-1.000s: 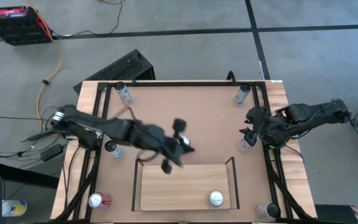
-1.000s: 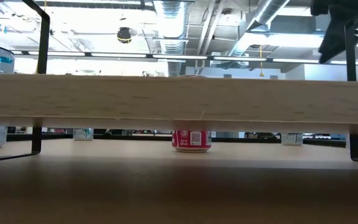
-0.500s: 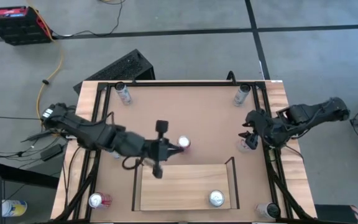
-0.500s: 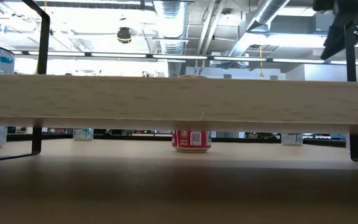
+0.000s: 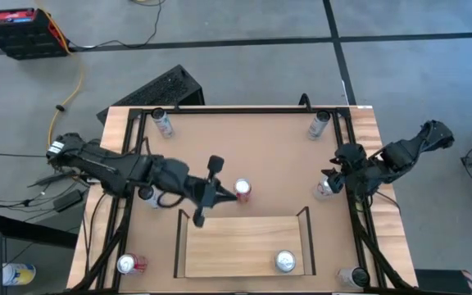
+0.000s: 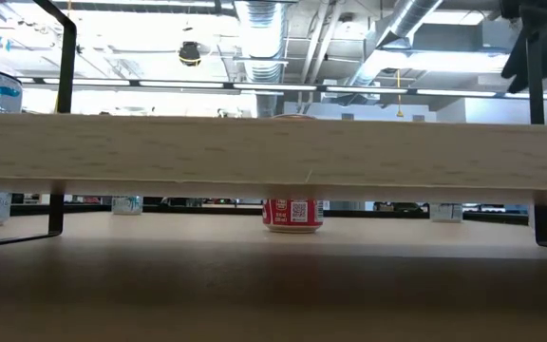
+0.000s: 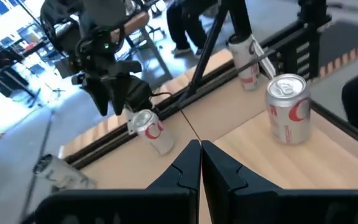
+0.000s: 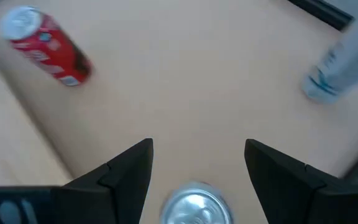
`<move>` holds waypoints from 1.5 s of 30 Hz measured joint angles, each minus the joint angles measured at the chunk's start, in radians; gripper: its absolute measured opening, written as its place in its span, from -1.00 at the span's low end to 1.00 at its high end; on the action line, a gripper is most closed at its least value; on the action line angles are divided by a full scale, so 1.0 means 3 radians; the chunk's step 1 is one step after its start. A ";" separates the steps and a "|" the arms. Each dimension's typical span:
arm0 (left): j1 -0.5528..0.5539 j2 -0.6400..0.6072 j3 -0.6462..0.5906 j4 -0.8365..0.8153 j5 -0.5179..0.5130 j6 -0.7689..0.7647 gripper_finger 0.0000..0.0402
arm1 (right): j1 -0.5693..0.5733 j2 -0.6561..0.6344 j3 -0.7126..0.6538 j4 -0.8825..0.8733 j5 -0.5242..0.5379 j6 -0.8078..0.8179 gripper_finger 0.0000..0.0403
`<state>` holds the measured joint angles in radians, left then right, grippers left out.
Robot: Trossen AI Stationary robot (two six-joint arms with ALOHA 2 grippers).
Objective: Place canned beverage on shelf
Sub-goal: Put the silver soda can aligned with the other silver soda can on the shelf
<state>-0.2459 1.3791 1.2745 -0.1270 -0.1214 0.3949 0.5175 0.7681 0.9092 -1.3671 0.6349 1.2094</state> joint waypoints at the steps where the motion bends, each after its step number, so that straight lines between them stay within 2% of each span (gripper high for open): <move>1: 0.0083 -0.0040 -0.0124 0.0118 0.0089 -0.0050 -1.00 | 0.0000 0.0032 0.0000 -0.0060 0.0000 0.0105 0.39; 5: 0.0316 -0.0177 -0.0441 0.0352 0.0404 -0.0207 -1.00 | 0.0000 0.0201 0.0000 -0.0183 -0.0006 0.0483 0.39; 11: 0.0359 -0.0255 -0.0495 0.0350 0.0681 -0.0207 -1.00 | -0.0001 0.0431 0.0000 -0.0237 -0.0011 0.0577 0.39; 15: 0.0355 -0.0263 -0.0495 0.0422 0.0748 -0.0173 -1.00 | -0.0073 0.0455 0.0000 -0.0232 -0.0035 0.0426 0.39; 19: 0.0355 -0.0250 -0.0495 0.0425 0.0783 -0.0157 -1.00 | -0.0229 0.0398 0.0000 -0.0233 -0.0341 0.0218 0.42; 24: 0.0355 -0.0236 -0.0495 0.0470 0.0789 -0.0122 -1.00 | -0.0513 0.0362 0.0000 -0.0204 -0.0702 -0.0277 0.61; 31: 0.0355 -0.0231 -0.0495 0.0471 0.0788 -0.0111 -1.00 | -0.0969 0.0360 0.0000 -0.0168 -0.0833 -0.0884 0.83; 37: 0.0355 -0.0231 -0.0495 0.0467 0.0786 -0.0108 -1.00 | -0.1255 0.0361 0.0000 -0.0130 -0.1241 -0.1096 0.85; 45: 0.0355 -0.0231 -0.0495 0.0455 0.0778 -0.0098 -1.00 | -0.1291 0.0362 0.0000 -0.0116 -0.1367 -0.1068 0.85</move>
<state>-0.1394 1.3098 1.1259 0.0095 0.1120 0.3655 0.1301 0.8768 0.9092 -1.4017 0.2248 0.8890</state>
